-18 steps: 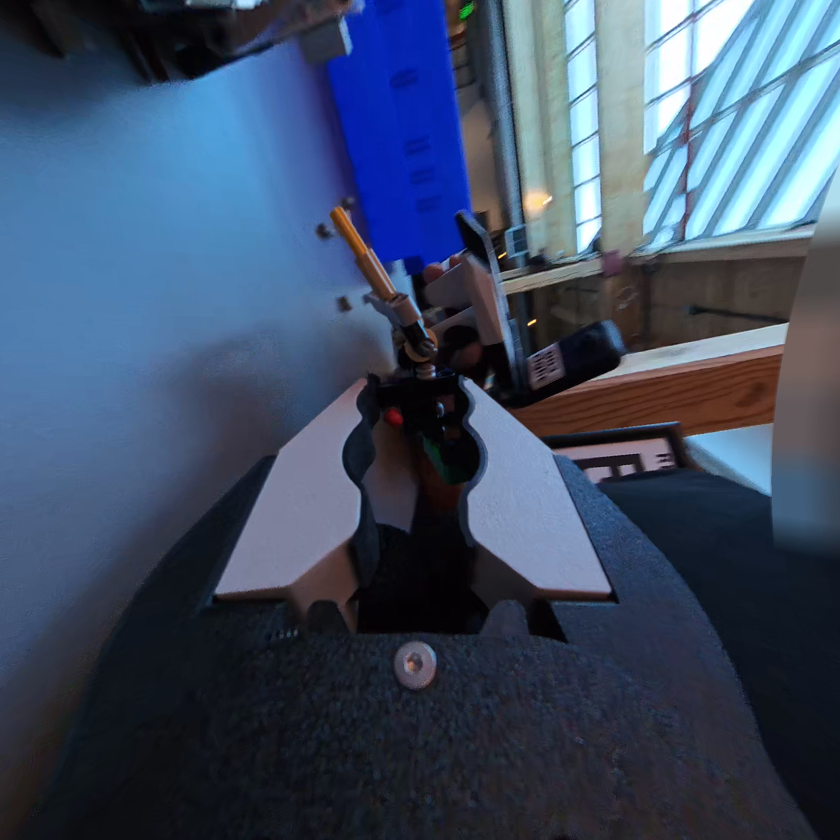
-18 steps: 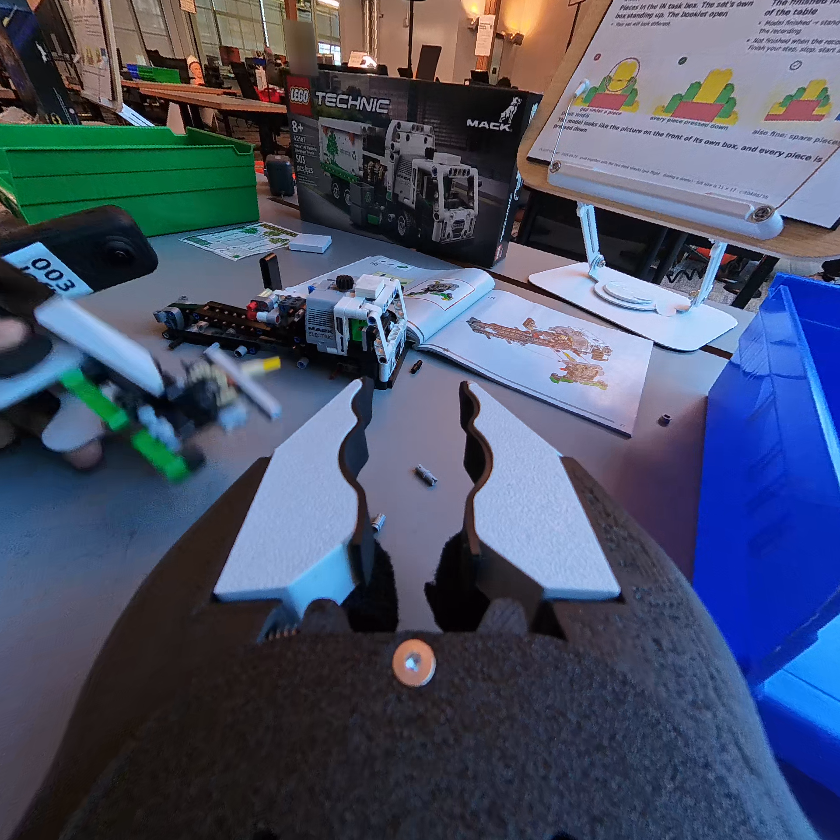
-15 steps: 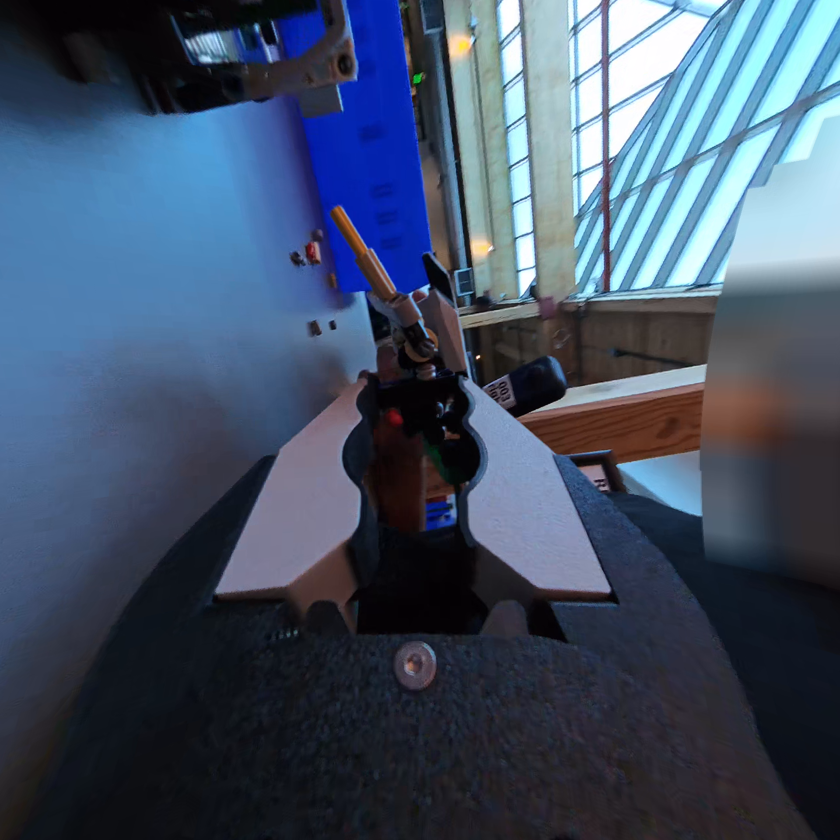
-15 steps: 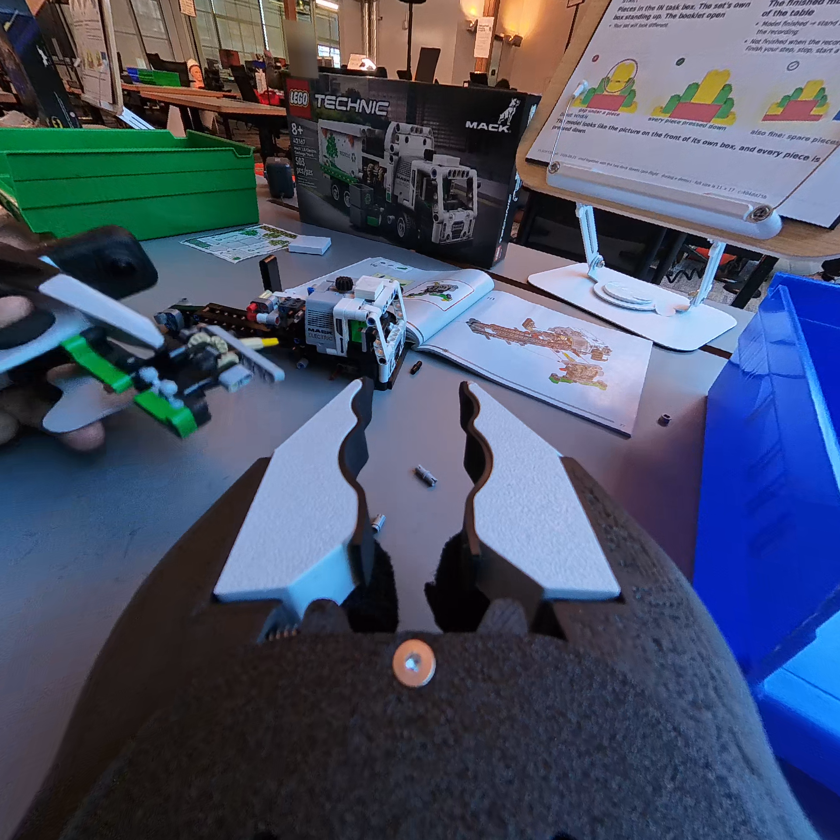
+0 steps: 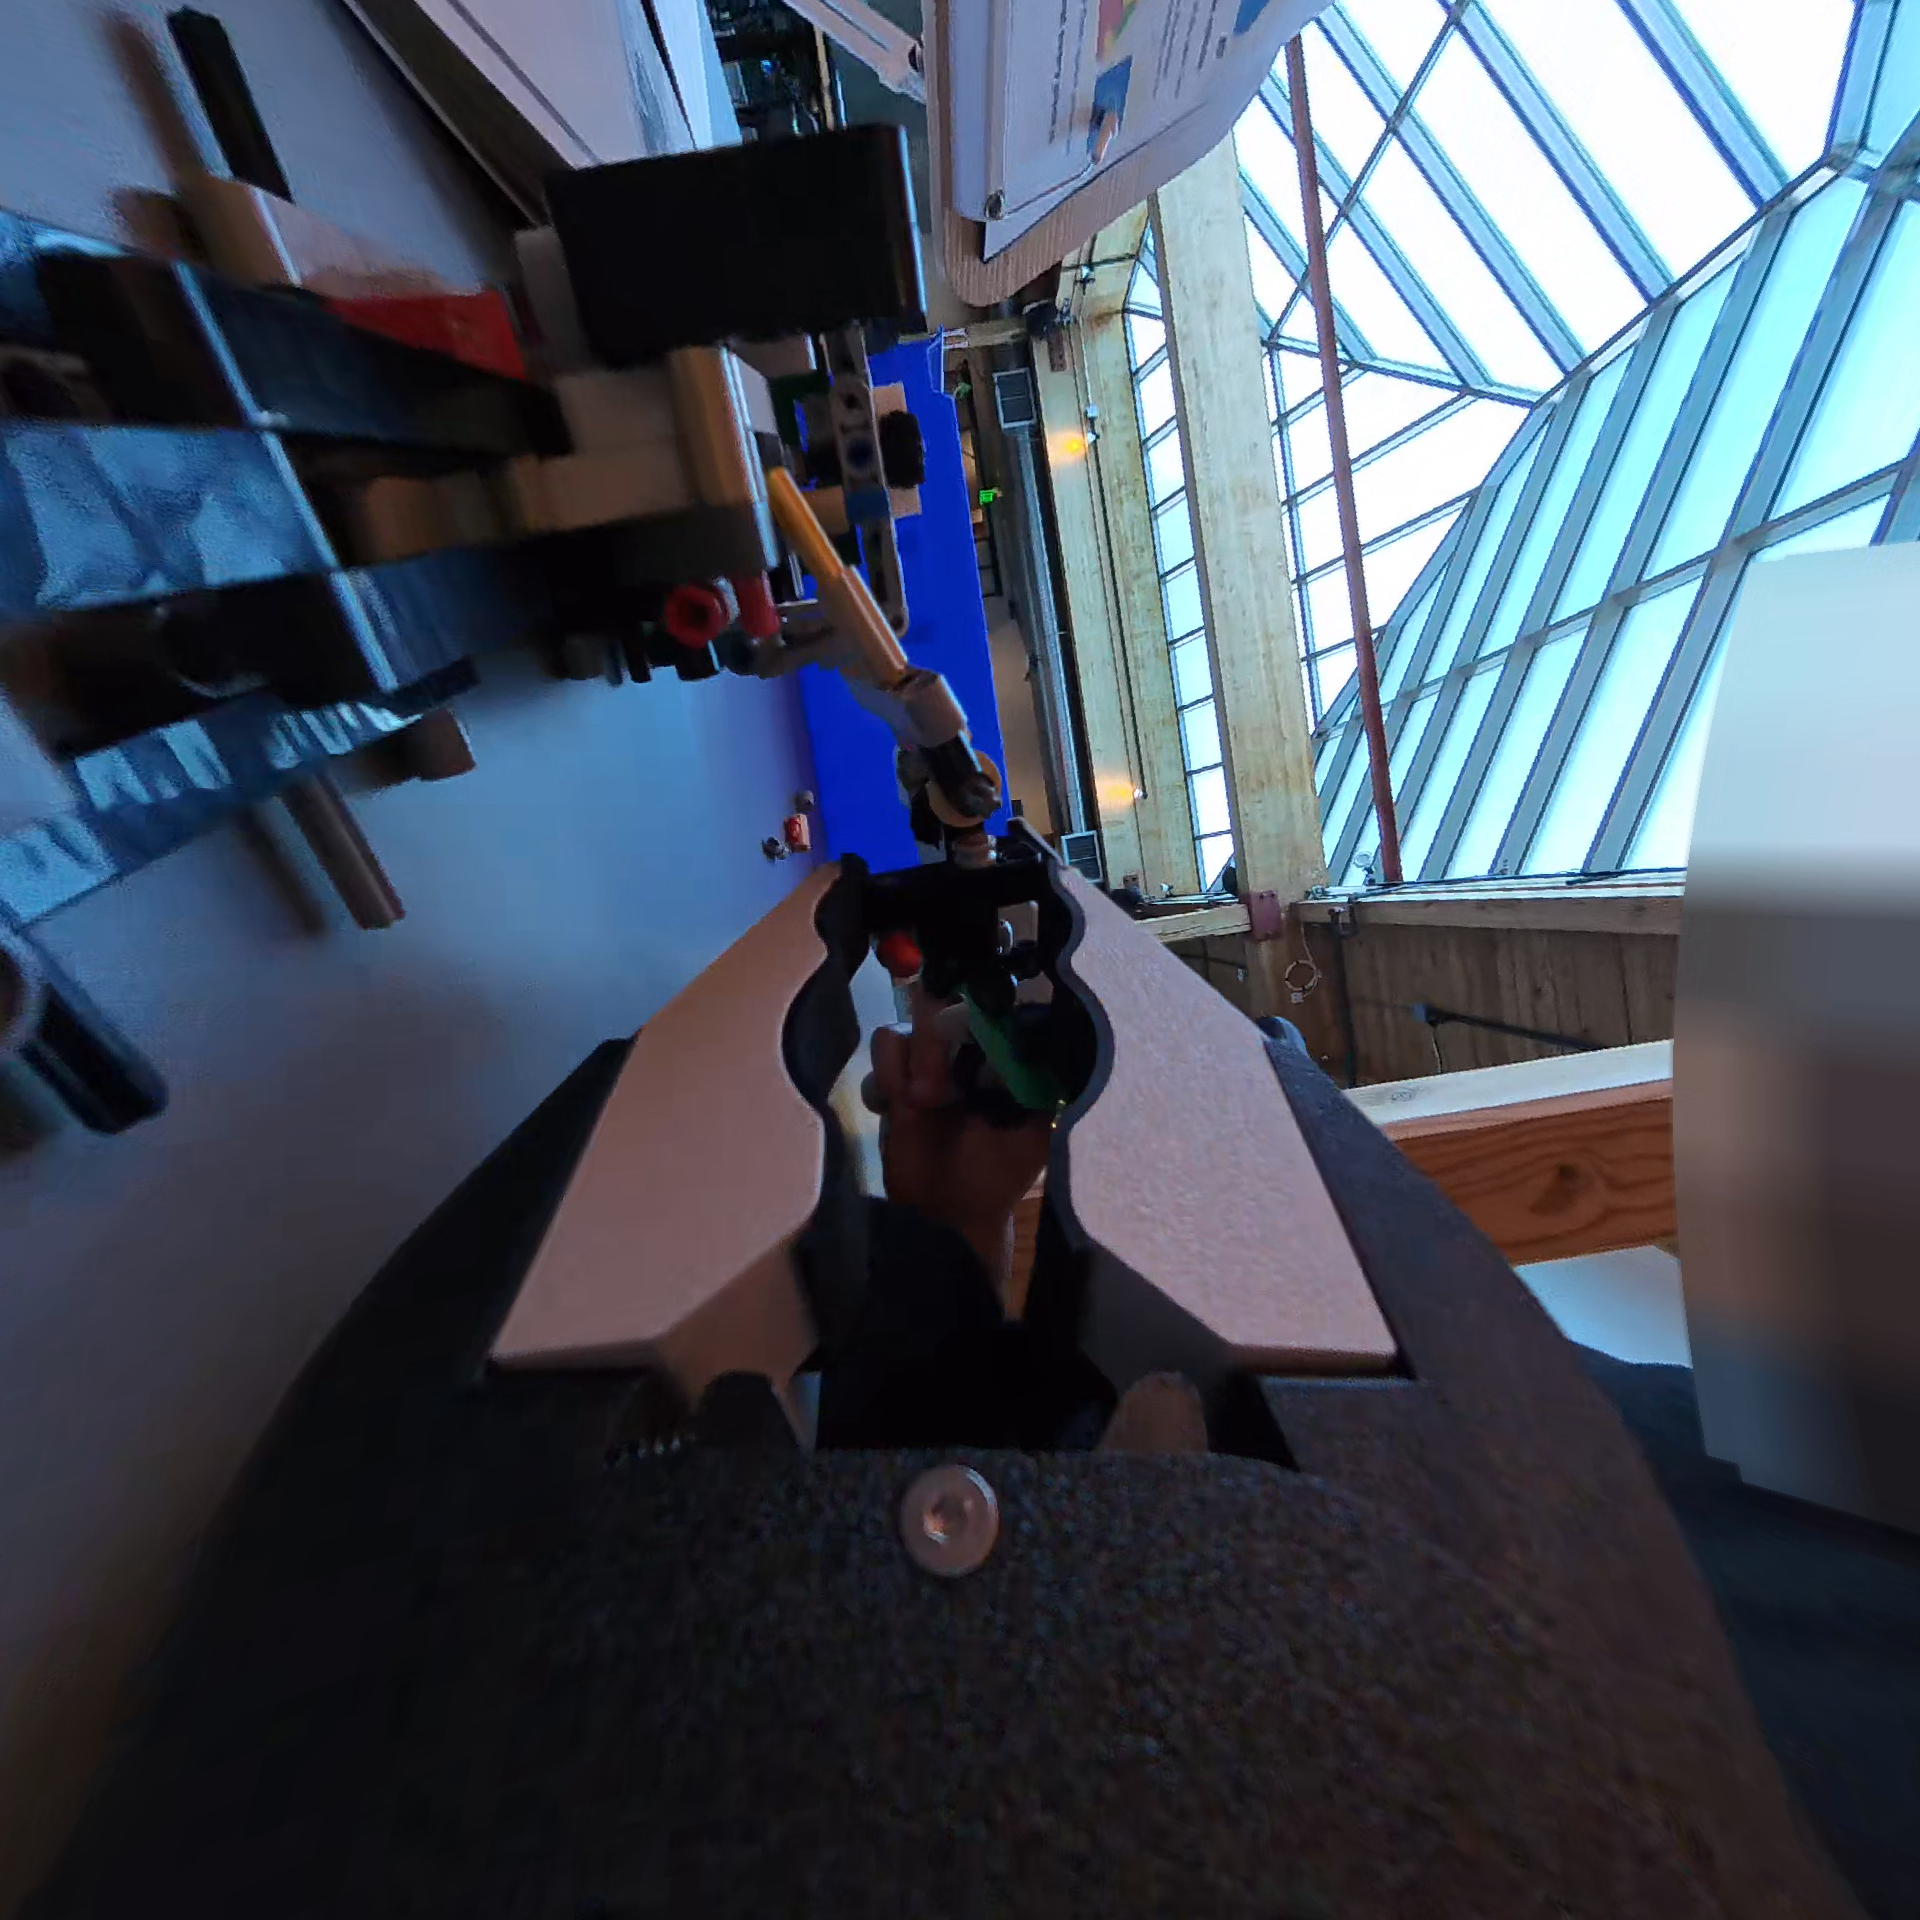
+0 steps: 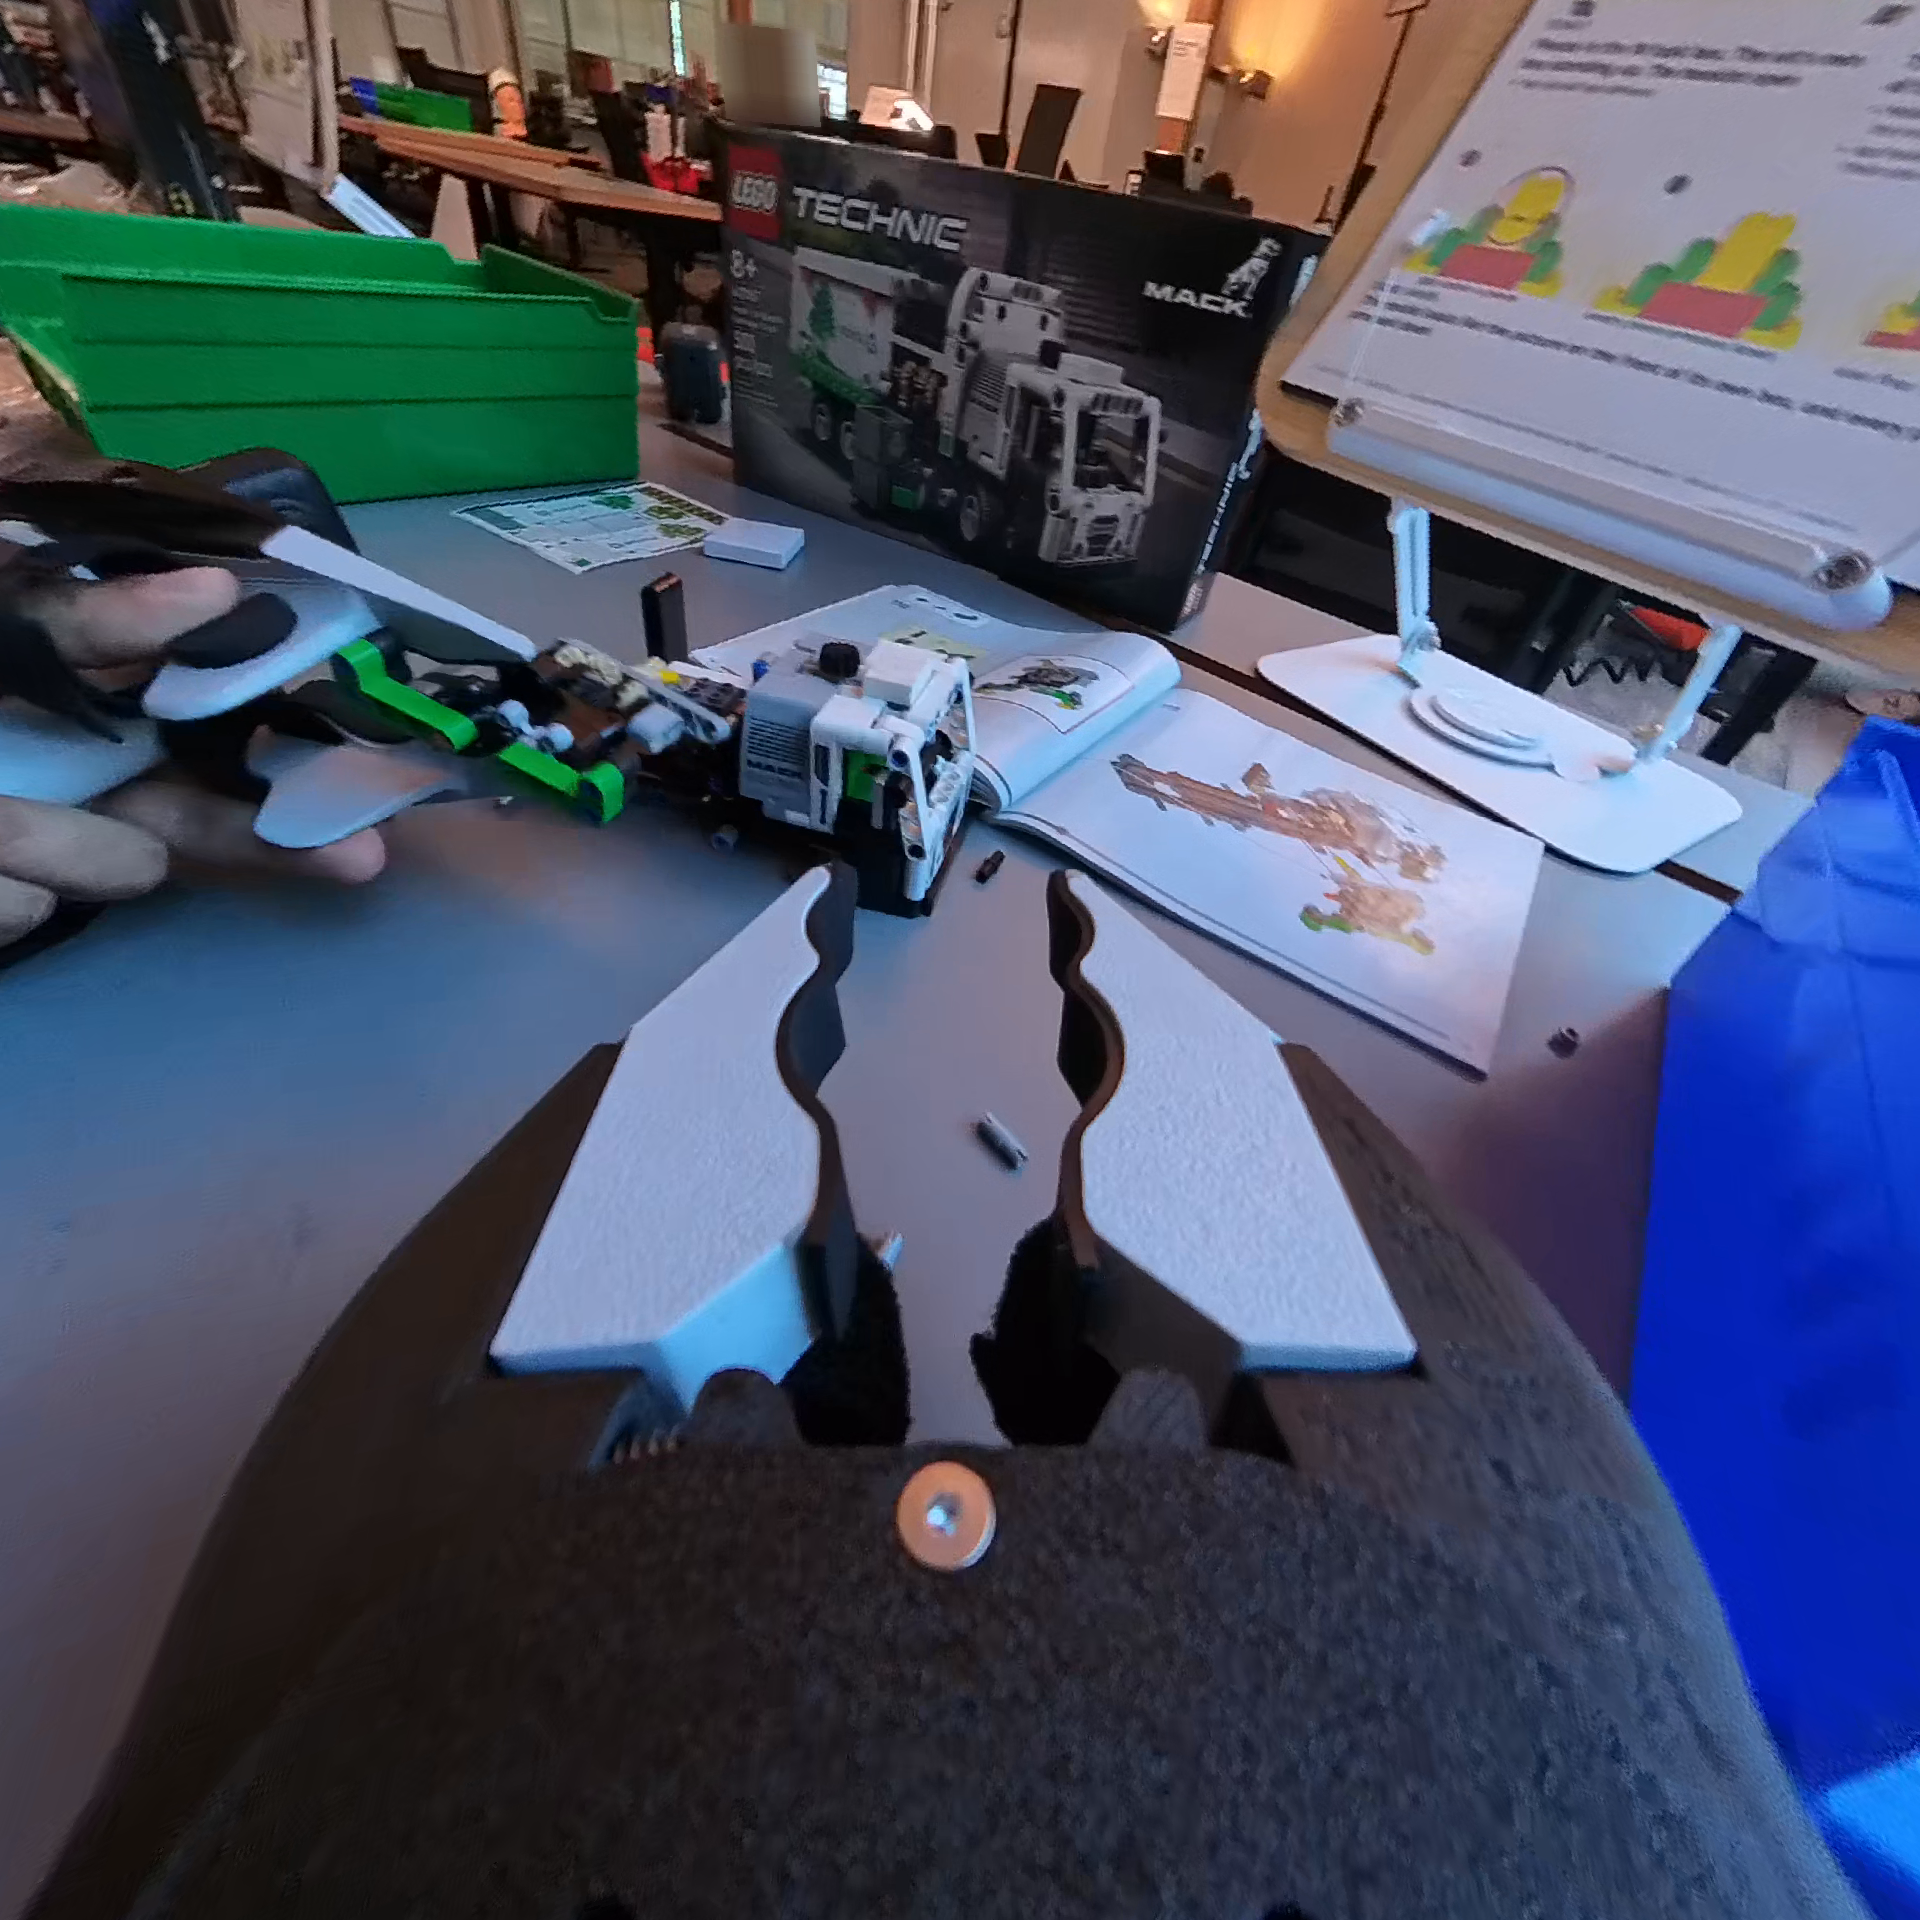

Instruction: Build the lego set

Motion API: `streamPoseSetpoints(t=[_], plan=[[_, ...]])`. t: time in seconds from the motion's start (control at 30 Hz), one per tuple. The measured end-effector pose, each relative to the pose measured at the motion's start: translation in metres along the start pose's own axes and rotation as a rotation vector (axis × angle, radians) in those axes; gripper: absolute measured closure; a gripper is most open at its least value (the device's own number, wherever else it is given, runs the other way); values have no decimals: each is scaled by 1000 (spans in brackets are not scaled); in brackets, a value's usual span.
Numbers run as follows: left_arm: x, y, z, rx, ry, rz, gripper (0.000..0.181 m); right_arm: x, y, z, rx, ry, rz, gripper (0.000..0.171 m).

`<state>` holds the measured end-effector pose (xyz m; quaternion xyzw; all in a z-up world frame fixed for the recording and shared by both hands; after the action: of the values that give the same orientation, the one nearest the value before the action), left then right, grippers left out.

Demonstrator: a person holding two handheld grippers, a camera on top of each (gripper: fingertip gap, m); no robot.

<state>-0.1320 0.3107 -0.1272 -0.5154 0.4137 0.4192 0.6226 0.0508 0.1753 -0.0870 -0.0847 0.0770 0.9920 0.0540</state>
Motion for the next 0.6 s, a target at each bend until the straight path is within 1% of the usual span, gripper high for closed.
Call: streamPoseSetpoints(t=[0.23,0.6], plan=[[5,0,2,-20,45,0,152,-4,-6,5,-5,8,11,135],[10,2,3,-43,107,12,151,-5,-8,1,13,0,11,135]])
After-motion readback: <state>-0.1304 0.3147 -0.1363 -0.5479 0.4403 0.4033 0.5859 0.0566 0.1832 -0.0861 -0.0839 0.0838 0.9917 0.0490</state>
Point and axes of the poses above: each gripper's, where its closed fingertips meet, y back along the fingers, z out of its top, x = y × z across the jaws, the point moved 7 cm from there along y, back along the fingers, and after that the axes turned 12 degrees about -z, right-handed, at the moved point
